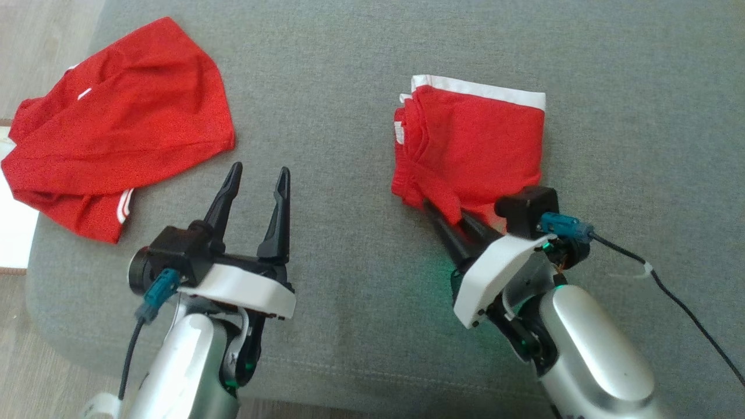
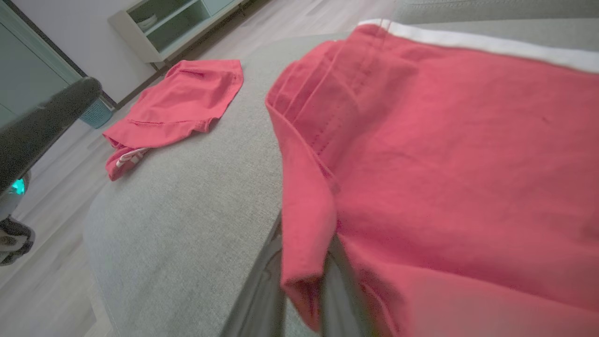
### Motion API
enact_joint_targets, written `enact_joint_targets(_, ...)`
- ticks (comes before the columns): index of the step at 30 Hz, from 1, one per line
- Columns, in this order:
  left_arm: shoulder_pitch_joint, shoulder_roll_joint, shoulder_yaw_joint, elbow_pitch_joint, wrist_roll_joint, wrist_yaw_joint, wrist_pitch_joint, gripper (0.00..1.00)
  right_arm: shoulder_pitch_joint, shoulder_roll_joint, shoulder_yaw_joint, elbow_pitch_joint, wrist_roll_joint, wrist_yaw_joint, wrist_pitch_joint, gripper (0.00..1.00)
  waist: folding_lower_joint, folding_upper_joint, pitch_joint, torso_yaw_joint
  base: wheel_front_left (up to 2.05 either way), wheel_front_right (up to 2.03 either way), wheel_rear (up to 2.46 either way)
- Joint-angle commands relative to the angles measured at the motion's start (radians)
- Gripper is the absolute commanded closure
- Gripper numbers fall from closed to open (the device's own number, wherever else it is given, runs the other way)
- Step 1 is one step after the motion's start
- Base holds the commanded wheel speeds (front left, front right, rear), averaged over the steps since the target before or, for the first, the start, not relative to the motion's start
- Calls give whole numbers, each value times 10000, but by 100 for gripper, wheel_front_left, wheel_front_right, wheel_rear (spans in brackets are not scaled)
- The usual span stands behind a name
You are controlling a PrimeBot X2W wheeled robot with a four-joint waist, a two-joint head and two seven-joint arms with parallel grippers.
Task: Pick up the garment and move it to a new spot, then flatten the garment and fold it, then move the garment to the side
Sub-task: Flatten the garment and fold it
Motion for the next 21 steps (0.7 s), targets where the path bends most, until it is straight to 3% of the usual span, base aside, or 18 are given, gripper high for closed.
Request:
enact_joint_targets(1,-49,47,240,-251,-56,13,-72,0,-245,116,262,-410,118,35,-248,0,0,0,-11,-30,0,0,0)
enact_joint_targets(7,-5,178,292,-219,5,112,-90,0,19,116,-35,-1536,44,35,-1636,0,0,0,-178,-294,0,0,0)
enact_joint_targets(13,107,409,392,-363,65,250,-81,0,898,116,-2093,-2636,-868,35,-2195,0,0,0,-336,-606,0,0,0)
enact_joint_targets(21,386,789,637,-780,96,507,60,0,2382,116,-4619,-3526,-1678,35,-2103,0,0,0,-679,-969,0,0,0)
